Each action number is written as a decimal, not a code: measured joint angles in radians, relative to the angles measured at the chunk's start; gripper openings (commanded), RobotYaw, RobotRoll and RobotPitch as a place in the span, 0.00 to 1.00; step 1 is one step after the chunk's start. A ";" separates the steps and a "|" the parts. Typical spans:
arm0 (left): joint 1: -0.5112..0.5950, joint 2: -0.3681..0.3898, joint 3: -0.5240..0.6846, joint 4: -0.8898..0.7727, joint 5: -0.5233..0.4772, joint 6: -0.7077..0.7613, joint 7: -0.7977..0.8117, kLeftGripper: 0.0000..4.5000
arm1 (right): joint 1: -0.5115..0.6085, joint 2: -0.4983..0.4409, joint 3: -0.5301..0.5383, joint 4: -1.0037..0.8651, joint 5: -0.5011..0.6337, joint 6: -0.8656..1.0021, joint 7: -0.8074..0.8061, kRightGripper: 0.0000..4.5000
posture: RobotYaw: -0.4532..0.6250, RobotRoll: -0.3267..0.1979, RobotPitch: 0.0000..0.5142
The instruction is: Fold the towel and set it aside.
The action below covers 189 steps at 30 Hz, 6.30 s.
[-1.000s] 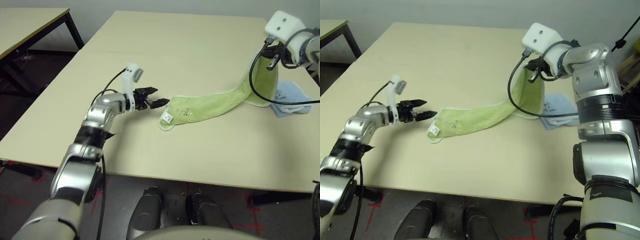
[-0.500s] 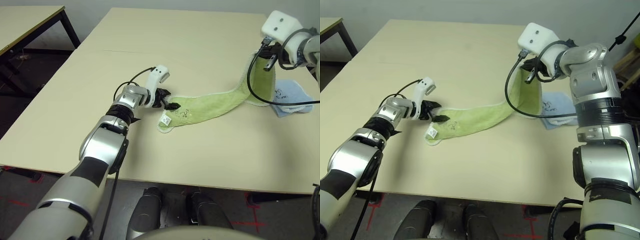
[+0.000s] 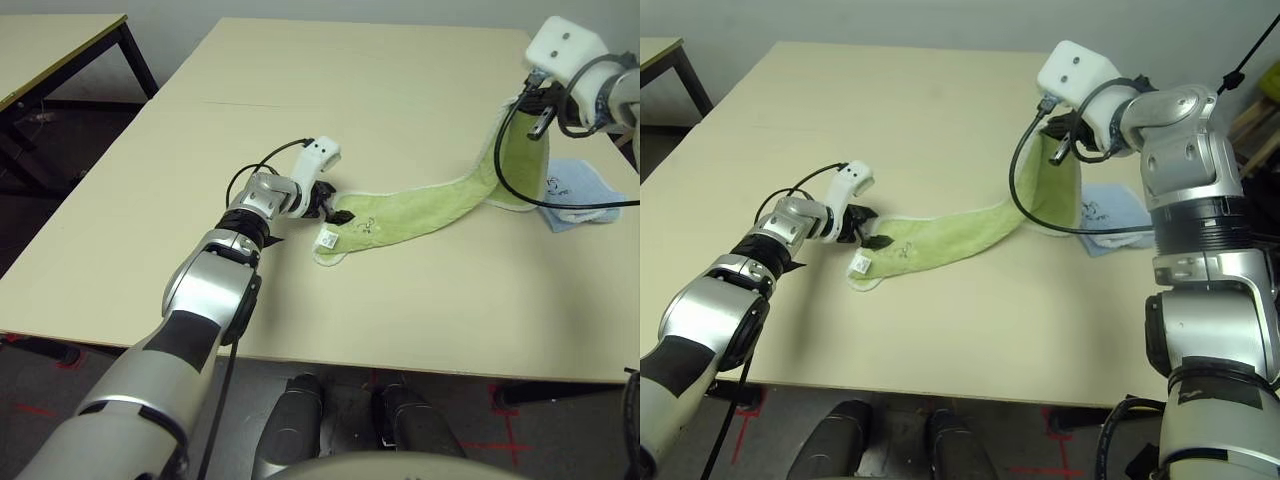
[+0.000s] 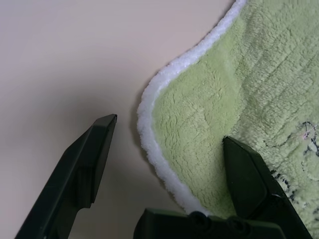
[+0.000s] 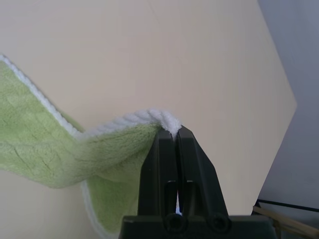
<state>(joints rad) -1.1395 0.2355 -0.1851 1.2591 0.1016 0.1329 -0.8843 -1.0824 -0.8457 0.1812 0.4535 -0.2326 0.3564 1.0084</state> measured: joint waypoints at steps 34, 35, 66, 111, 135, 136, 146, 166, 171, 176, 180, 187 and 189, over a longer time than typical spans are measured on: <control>-0.018 -0.007 0.087 0.013 0.016 0.030 -0.011 0.00 | 0.020 -0.003 -0.004 -0.029 0.013 0.028 0.019 0.00 | 0.48 0.62 0.20; -0.018 0.005 0.088 -0.002 0.010 0.031 -0.042 0.00 | 0.031 -0.002 -0.006 -0.027 0.026 0.033 0.029 0.00 | 0.48 0.62 0.20; 0.035 0.325 0.314 -0.178 -0.153 -0.338 0.039 0.00 | -0.173 0.132 -0.218 0.674 0.181 -0.426 -0.316 0.00 | 0.51 0.62 0.21; 0.328 0.450 0.014 -0.346 -0.043 -0.193 -0.113 0.00 | 0.148 0.139 0.024 0.495 0.061 -0.391 -0.108 0.00 | 0.53 0.62 0.21; 0.229 0.420 0.257 -0.465 -0.207 0.011 -0.027 1.00 | 0.034 0.083 -0.143 0.599 0.128 -0.418 -0.148 1.00 | 0.52 0.62 0.21; 0.245 0.405 0.287 -0.532 -0.240 0.059 -0.003 1.00 | 0.043 0.102 -0.167 0.566 0.150 -0.400 -0.165 1.00 | 0.52 0.62 0.20; 0.656 0.041 0.384 -1.157 -0.332 0.257 0.474 1.00 | 0.415 0.488 -0.353 -0.058 0.313 -0.108 -0.635 1.00 | 0.53 0.62 0.21; 0.849 0.111 0.282 -1.085 -0.236 0.223 0.545 0.01 | 0.619 0.434 -0.275 -0.180 0.314 0.210 -0.658 0.00 | 0.52 0.62 0.23; 0.821 0.195 0.263 -0.988 -0.195 0.151 0.512 0.01 | 0.587 0.391 -0.275 -0.089 0.301 0.156 -0.655 0.00 | 0.52 0.62 0.23; 0.770 0.234 0.267 -0.902 -0.196 0.110 0.485 0.01 | 0.578 0.355 -0.278 -0.046 0.305 0.125 -0.636 0.00 | 0.51 0.62 0.23; 0.759 0.250 0.288 -0.885 -0.214 0.097 0.453 0.13 | 0.577 0.339 -0.339 -0.050 0.360 0.170 -0.609 0.04 | 0.51 0.62 0.23; 0.722 0.310 0.287 -0.888 -0.265 0.031 0.263 0.66 | 0.551 0.350 -0.569 -0.287 0.599 0.526 -0.642 0.55 | 0.51 0.62 0.24; 0.710 0.348 0.287 -0.871 -0.290 -0.010 0.165 0.78 | 0.551 0.363 -0.621 -0.377 0.658 0.660 -0.674 0.68 | 0.50 0.62 0.24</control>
<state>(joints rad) -0.4298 0.5838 0.1018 0.3886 -0.1886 0.1232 -0.7191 -0.5315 -0.4826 -0.4396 0.0768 0.4257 1.0163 0.3347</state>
